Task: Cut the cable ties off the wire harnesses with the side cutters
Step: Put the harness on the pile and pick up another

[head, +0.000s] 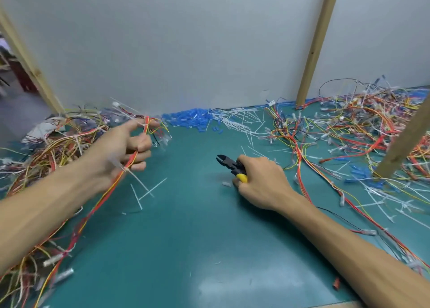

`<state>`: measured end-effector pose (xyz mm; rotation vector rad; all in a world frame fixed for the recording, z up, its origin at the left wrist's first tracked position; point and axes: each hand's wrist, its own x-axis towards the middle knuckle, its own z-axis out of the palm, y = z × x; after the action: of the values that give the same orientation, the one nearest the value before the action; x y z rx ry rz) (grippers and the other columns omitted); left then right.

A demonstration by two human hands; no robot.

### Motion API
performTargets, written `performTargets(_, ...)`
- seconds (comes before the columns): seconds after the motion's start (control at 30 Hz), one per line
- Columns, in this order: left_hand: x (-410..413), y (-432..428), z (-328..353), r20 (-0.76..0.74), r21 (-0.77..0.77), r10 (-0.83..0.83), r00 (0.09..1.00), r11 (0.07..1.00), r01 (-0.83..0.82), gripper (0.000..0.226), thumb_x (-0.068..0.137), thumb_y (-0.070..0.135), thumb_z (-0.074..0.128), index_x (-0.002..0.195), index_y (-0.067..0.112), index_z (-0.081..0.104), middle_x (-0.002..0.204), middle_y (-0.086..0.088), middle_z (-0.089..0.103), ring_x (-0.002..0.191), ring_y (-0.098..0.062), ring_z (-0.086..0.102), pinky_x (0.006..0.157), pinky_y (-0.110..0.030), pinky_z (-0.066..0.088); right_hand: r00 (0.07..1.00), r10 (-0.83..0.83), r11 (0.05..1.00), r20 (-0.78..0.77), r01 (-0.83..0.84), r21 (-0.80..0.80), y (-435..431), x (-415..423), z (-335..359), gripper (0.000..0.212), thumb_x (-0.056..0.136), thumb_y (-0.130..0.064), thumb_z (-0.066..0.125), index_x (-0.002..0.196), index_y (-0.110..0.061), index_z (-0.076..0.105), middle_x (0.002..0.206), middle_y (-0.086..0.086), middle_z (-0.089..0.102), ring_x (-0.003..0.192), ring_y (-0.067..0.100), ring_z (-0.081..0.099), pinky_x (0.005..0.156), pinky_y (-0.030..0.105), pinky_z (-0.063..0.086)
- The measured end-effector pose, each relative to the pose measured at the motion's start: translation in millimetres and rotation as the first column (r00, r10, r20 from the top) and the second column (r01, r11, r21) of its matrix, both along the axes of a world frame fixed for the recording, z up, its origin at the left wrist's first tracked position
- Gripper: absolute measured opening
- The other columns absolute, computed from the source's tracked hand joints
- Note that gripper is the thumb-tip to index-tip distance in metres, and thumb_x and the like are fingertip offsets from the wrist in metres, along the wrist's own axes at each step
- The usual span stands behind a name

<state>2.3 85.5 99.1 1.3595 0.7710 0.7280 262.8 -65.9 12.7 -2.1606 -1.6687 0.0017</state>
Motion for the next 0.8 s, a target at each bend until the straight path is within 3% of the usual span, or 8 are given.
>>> performTargets(0.13, 20, -33, -8, -0.102, 0.232, -0.131, 0.986, 0.961, 0.151, 0.055, 0.098, -0.012, 0.036, 0.127, 0.027, 0.061, 0.060, -0.003, 0.038, 0.043, -0.015, 0.026, 0.037, -0.021, 0.037, 0.949, 0.100, 0.983, -0.299, -0.048, 0.176, -5, 1, 5, 0.020, 0.087, -0.028, 0.071, 0.079, -0.017, 0.057, 0.064, -0.006, 0.057, 0.067, 0.023, 0.051, 0.059, 0.037, 0.037)
performTargets(0.23, 40, -73, -36, -0.407, 0.358, -0.177, 0.896, 0.871, 0.335, 0.050, 0.101, -0.004, 0.045, 0.131, 0.035, 0.058, 0.060, -0.001, 0.046, 0.038, -0.012, 0.035, 0.036, -0.022, 0.037, 0.587, 0.271, 0.957, -0.763, -0.075, 0.282, -7, -8, 19, 0.019, 0.091, -0.028, 0.073, 0.089, -0.009, 0.070, 0.077, 0.002, 0.075, 0.056, 0.014, 0.052, 0.055, 0.027, 0.041)
performTargets(0.33, 50, -98, -56, -0.575, 0.528, -0.116, 0.810, 0.704, 0.476, 0.049, 0.102, 0.011, 0.052, 0.141, 0.041, 0.050, 0.071, -0.005, 0.054, 0.060, -0.018, 0.050, 0.058, -0.029, 0.047, 0.331, 0.251, 0.968, -0.910, -0.108, 0.228, -9, -17, 21, 0.020, 0.094, -0.029, 0.073, 0.090, -0.010, 0.073, 0.076, 0.004, 0.075, 0.049, 0.015, 0.053, 0.047, 0.023, 0.040)
performTargets(0.47, 46, -106, -54, -0.702, 0.645, 0.046, 0.710, 0.463, 0.608, 0.029, 0.098, 0.038, 0.056, 0.127, 0.034, 0.052, 0.087, 0.011, 0.056, 0.090, -0.022, 0.057, 0.084, -0.042, 0.051, 0.336, 0.210, 0.977, -0.918, -0.053, 0.204, -7, -19, 16, 0.017, 0.092, -0.015, 0.080, 0.086, -0.001, 0.073, 0.081, 0.013, 0.075, 0.053, 0.018, 0.042, 0.048, 0.025, 0.034)
performTargets(0.6, 28, -69, -34, -0.357, 0.881, 0.202, 0.912, 0.398, 0.257, 0.031, 0.091, 0.045, 0.058, 0.119, 0.039, 0.071, 0.095, 0.019, 0.066, 0.074, 0.001, 0.058, 0.068, -0.023, 0.048, 0.404, 0.176, 0.980, -0.898, 0.010, 0.196, -5, -16, 17, 0.011, 0.091, -0.013, 0.081, 0.086, -0.006, 0.074, 0.065, 0.006, 0.062, 0.050, 0.015, 0.043, 0.049, 0.026, 0.036)
performTargets(0.67, 17, -23, -30, -0.373, 0.926, 0.484, 0.792, 0.146, 0.348, 0.043, 0.090, 0.040, 0.063, 0.132, 0.036, 0.063, 0.117, 0.012, 0.063, 0.099, -0.011, 0.060, 0.079, -0.035, 0.054, 0.432, 0.165, 0.983, -0.887, -0.004, 0.181, -6, -16, 18, 0.013, 0.092, -0.014, 0.081, 0.087, -0.008, 0.070, 0.061, 0.002, 0.057, 0.049, 0.014, 0.045, 0.048, 0.023, 0.037)
performTargets(0.73, 5, 20, -35, -0.534, 0.802, 0.622, 0.573, 0.158, 0.576, 0.050, 0.090, 0.038, 0.070, 0.138, 0.030, 0.061, 0.131, 0.002, 0.061, 0.120, -0.023, 0.057, 0.102, -0.047, 0.045, 0.372, 0.189, 0.982, -0.908, -0.076, 0.173, -7, -17, 21, 0.016, 0.094, -0.010, 0.078, 0.086, -0.007, 0.064, 0.058, 0.000, 0.054, 0.048, 0.014, 0.044, 0.047, 0.022, 0.037)
performTargets(0.8, -9, 49, -50, -0.600, 0.750, 0.629, 0.494, 0.227, 0.622, 0.023, 0.090, 0.031, 0.074, 0.113, 0.029, 0.074, 0.109, 0.005, 0.072, 0.107, -0.021, 0.065, 0.105, -0.045, 0.037, 0.253, 0.195, 0.978, -0.948, -0.124, 0.168, -7, -17, 22, 0.018, 0.095, -0.004, 0.073, 0.084, -0.006, 0.060, 0.057, 0.001, 0.051, 0.048, 0.013, 0.044, 0.047, 0.022, 0.039)
